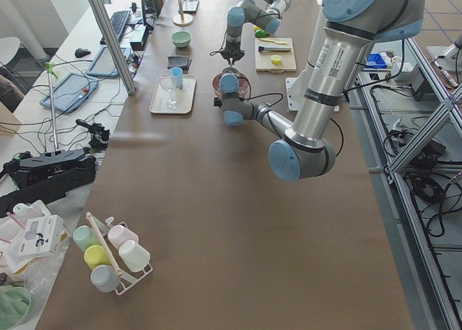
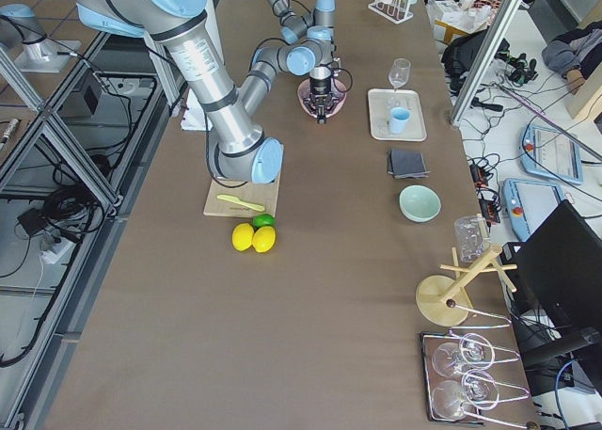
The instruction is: Put ice in cup with scoop
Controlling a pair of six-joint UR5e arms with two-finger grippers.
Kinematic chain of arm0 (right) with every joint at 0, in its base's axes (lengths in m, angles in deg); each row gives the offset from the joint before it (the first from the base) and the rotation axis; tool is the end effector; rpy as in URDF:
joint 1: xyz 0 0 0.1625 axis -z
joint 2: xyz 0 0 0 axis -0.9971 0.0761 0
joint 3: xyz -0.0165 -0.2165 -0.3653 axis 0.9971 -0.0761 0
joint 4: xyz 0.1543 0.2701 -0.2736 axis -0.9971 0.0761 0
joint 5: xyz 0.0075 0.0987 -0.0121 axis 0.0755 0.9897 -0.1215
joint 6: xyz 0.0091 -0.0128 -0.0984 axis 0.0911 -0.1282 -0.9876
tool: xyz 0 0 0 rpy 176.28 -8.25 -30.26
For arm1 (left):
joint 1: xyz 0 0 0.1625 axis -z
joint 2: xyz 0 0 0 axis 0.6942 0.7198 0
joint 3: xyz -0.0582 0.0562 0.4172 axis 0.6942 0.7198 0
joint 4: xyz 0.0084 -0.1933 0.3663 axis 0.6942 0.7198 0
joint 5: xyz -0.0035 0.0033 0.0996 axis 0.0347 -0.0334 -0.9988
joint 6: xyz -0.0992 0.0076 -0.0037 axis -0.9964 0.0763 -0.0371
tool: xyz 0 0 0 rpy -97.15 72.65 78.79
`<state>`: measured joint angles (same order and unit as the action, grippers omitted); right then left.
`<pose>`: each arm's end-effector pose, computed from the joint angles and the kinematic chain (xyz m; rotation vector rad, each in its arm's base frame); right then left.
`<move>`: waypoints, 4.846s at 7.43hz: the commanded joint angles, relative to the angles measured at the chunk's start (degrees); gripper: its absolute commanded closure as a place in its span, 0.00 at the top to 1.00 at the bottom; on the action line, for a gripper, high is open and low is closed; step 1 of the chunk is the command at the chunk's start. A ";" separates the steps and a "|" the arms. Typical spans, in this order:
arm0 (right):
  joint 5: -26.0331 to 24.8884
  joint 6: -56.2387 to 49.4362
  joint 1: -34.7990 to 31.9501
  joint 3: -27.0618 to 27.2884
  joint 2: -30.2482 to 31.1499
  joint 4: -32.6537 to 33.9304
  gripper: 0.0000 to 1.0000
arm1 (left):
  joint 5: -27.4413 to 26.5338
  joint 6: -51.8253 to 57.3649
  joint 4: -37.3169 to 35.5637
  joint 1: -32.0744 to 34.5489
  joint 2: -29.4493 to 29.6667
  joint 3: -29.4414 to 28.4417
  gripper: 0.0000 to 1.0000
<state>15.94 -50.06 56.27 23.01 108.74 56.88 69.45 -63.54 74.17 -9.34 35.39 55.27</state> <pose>-0.5217 -0.4263 0.2189 0.4915 -0.3660 -1.4749 0.4899 -0.4400 0.3367 1.0131 0.9820 1.2510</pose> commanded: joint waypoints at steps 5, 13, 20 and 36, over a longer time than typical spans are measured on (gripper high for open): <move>6.09 0.87 -6.48 2.88 1.24 0.67 0.00 | -0.02 0.00 0.17 0.00 0.46 -0.45 0.99; 19.53 25.81 -20.46 -7.45 -0.67 -3.46 0.00 | 7.61 0.70 -0.01 4.38 -4.34 4.71 0.99; 17.27 16.10 -20.82 -22.86 -15.01 15.86 0.00 | 13.52 0.09 -21.60 11.23 -7.72 16.77 0.99; 4.70 6.67 -18.98 -38.16 -27.06 26.59 0.00 | 10.60 -11.84 -42.98 58.89 -25.11 0.87 0.99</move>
<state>21.82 -43.38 36.96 -15.22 81.82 82.56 90.78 -71.23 33.43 49.29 10.38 56.10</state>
